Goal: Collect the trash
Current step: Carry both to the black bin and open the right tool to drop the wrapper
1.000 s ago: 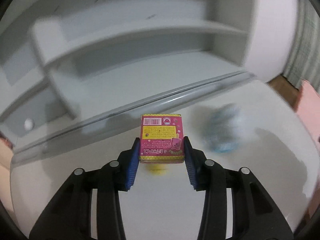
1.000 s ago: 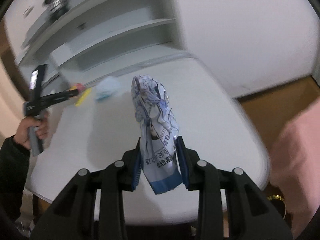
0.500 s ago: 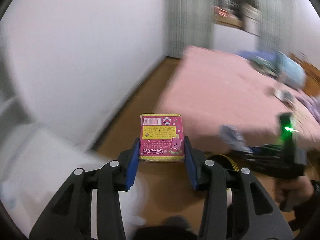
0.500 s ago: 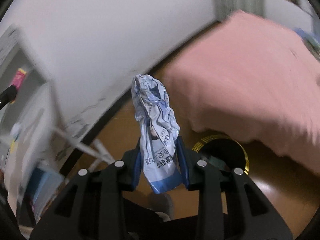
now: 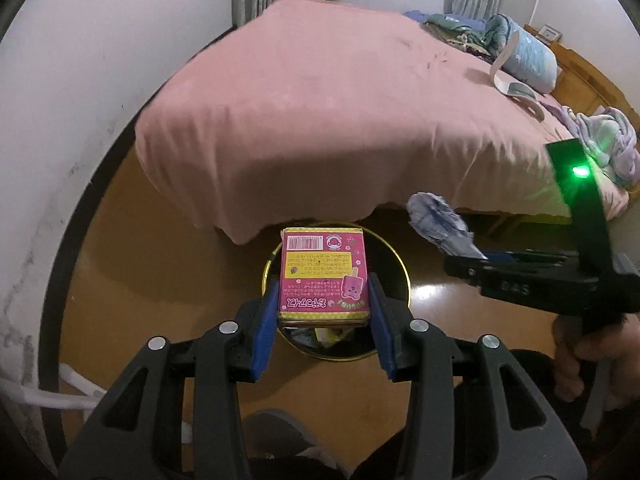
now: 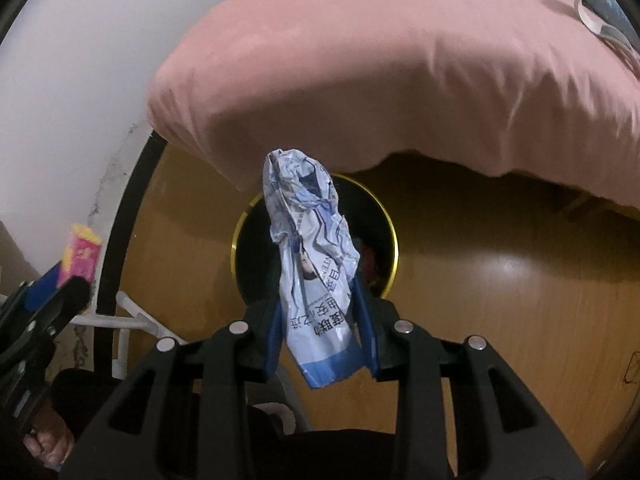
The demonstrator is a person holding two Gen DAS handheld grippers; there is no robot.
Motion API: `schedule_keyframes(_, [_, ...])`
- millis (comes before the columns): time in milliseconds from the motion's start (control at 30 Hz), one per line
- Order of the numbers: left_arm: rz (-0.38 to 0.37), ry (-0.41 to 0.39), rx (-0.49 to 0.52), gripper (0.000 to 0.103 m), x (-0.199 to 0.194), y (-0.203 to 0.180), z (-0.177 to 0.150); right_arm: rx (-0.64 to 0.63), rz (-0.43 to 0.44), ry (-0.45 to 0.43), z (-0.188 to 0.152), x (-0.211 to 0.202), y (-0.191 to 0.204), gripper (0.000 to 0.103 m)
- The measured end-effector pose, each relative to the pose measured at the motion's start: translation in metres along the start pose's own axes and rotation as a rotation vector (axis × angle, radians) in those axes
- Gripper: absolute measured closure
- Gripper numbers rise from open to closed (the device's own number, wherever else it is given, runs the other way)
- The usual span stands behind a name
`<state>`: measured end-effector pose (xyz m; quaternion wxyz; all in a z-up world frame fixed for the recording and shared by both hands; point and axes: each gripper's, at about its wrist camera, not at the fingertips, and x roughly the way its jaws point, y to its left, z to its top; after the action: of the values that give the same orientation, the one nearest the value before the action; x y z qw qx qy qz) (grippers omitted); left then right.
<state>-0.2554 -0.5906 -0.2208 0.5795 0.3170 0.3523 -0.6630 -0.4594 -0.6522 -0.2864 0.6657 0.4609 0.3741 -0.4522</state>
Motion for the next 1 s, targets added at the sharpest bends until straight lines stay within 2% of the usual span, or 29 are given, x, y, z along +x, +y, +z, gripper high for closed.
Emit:
schedule_keyframes(67, [-0.032, 0.028, -0.053, 0.062, 0.018, 0.001, 0.001, -0.002, -0.005, 0.003, -0.004, 0.005, 0.002, 0.071])
schedule_keyframes(100, [-0.038, 0.013, -0.056, 0.062, 0.022, 0.001, 0.002, -0.007, -0.009, 0.005, -0.002, 0.006, 0.008, 0.071])
schedule_keyframes(167, [-0.005, -0.004, -0.043, 0.062, 0.025, -0.006, 0.001, 0.001, -0.009, 0.019, -0.002, 0.012, 0.005, 0.071])
schedule_keyframes(267, [-0.005, 0.007, -0.044, 0.062, 0.033, -0.012, 0.000, 0.011, -0.001, 0.003, -0.001, 0.013, 0.004, 0.070])
schedule_keyframes(600, [-0.023, 0.017, -0.050, 0.062, 0.026, -0.006, -0.001, -0.006, 0.010, 0.009, -0.001, 0.010, 0.011, 0.070])
schedule_keyframes(633, [-0.022, 0.016, -0.050, 0.062, 0.026, -0.006, -0.002, -0.006, 0.010, 0.006, -0.001, 0.010, 0.011, 0.066])
schedule_keyframes(667, [-0.020, 0.017, -0.051, 0.062, 0.027, -0.006, -0.002, -0.006, 0.009, 0.006, 0.000, 0.010, 0.011, 0.054])
schedule_keyframes(733, [-0.019, 0.019, -0.055, 0.062, 0.027, -0.005, -0.002, -0.006, 0.004, -0.006, 0.001, 0.010, 0.011, 0.037])
schedule_keyframes(1000, [-0.023, 0.021, -0.053, 0.062, 0.027, -0.007, -0.003, 0.009, 0.008, -0.005, 0.000, 0.009, 0.008, 0.034])
